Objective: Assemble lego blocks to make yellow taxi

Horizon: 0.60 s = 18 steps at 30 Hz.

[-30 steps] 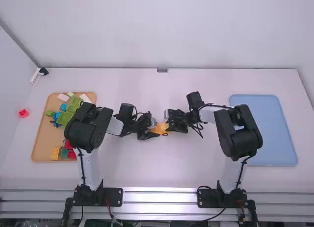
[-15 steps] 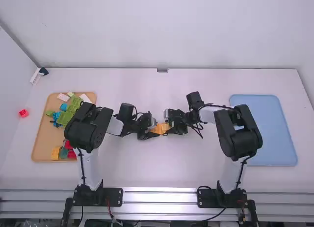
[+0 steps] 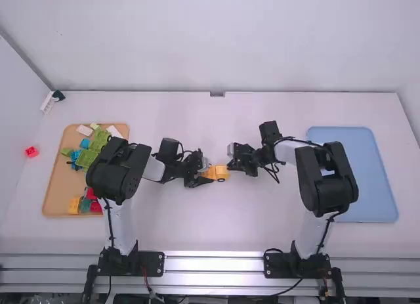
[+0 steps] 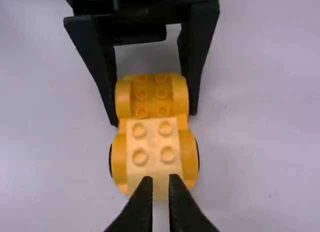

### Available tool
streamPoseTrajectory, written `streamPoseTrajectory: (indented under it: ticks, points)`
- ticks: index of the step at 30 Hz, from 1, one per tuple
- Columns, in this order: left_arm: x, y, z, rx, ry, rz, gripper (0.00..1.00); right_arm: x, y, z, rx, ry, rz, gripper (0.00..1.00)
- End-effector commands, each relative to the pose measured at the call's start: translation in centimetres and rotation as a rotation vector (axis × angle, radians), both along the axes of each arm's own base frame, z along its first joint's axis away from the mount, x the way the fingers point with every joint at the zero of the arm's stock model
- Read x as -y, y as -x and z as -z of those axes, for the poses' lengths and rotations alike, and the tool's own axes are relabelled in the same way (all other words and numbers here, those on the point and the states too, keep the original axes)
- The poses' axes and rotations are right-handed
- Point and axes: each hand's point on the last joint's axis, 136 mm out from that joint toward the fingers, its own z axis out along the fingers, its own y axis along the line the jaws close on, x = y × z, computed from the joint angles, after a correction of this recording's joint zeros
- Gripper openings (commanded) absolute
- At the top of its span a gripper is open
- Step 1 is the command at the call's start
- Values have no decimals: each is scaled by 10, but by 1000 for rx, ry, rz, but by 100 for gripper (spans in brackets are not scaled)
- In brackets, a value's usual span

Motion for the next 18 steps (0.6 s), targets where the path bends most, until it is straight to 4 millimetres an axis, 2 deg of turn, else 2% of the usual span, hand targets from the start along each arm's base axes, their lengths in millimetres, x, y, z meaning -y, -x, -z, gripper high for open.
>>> streamPoseTrajectory:
  ticks: [1,5,9,16,18]
  points:
    - [2,1,1,-10,7,8,57,-8,1,6,-15,36,-5,8]
    - [2,1,1,-11,7,8,57,-11,2,11,-2,79,-14,6]
    - [2,1,1,-10,7,8,57,-9,-3,7,-7,62,4,6]
    - [2,2,1,-12,6,8,56,-14,-10,-33,36,-140,-72,6]
    - [2,2,1,-12,6,8,56,-16,-10,-38,51,-171,-85,6]
